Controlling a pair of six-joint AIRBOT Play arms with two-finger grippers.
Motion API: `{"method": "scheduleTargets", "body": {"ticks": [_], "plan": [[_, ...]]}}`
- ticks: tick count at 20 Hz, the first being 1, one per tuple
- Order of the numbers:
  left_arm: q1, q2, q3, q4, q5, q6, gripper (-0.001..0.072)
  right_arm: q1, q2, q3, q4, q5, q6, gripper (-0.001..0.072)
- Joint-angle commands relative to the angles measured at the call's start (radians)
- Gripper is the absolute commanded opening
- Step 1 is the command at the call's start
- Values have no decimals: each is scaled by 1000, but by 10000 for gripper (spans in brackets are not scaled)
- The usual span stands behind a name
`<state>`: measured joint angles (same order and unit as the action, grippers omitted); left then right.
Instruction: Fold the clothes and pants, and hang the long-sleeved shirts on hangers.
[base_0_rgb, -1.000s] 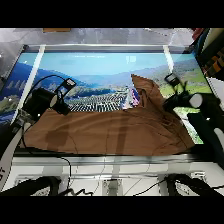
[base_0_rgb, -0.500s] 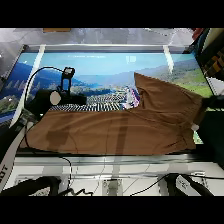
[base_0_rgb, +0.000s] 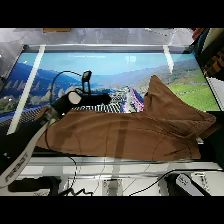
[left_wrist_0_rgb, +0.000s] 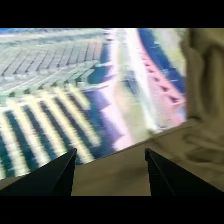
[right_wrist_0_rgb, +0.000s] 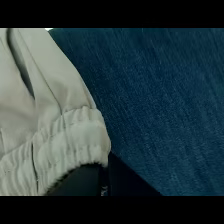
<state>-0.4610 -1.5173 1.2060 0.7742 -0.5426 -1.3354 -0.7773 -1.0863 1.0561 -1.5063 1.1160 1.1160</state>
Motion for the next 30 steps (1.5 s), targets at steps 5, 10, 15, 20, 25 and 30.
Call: {"method": "scheduleTargets", "body": {"ticks": [5,10,15,20,25,30], "plan": [[-126,-309,288,-324,-22,191,583,-14,1,-18,69,-37,1,26],[-196,-489,465,-341,-62,191,582,-14,1,-18,70,-36,1,26],[-209,-547,550,-340,-93,192,582,-14,2,-15,65,-35,1,572],[-102,-483,550,-334,-191,312,581,-7,2,110,161,3,2,630],[26,-308,550,-334,-292,543,578,204,-14,156,419,-86,-10,624],[161,-89,550,-333,-314,585,578,707,-196,156,245,-277,66,624]]}}
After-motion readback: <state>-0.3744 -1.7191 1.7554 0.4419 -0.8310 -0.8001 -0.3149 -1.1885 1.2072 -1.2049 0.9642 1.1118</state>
